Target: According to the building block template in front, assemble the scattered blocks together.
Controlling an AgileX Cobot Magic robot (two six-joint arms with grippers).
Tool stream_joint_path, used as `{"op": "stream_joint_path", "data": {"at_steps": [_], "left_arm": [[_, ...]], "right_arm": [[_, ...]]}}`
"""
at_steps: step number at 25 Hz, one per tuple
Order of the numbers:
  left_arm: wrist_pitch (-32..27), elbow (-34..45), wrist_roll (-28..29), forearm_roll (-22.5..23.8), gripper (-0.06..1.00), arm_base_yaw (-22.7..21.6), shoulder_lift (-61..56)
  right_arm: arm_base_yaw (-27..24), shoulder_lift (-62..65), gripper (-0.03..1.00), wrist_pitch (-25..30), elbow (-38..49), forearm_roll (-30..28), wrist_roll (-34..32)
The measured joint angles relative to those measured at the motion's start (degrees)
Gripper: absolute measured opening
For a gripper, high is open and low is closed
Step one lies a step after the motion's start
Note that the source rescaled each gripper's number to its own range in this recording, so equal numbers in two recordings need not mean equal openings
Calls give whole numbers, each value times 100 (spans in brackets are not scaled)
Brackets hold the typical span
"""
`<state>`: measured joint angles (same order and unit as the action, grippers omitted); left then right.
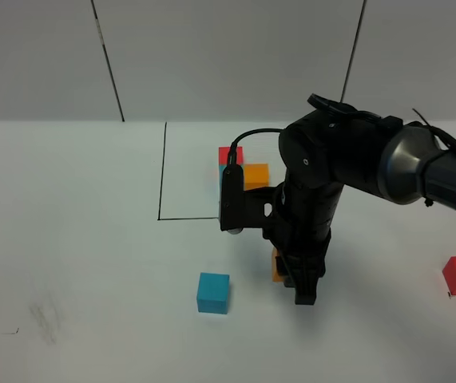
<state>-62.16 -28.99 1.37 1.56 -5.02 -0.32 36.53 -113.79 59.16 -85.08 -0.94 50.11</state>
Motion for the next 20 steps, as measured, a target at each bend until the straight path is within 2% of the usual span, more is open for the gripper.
{"op": "stream_joint_path", "data": {"at_steps": [7, 12, 20], "left_arm": [[0, 0, 0, 0, 68, 0, 0], [0, 0, 0, 0, 68, 0, 0], [0, 0, 0, 0, 68, 0, 0]], "right_arm": [[5, -198, 0, -376, -55, 53, 0], [37, -615, 0, 17, -593, 94, -65], [254, -910, 0, 392, -1027, 20, -826]]}}
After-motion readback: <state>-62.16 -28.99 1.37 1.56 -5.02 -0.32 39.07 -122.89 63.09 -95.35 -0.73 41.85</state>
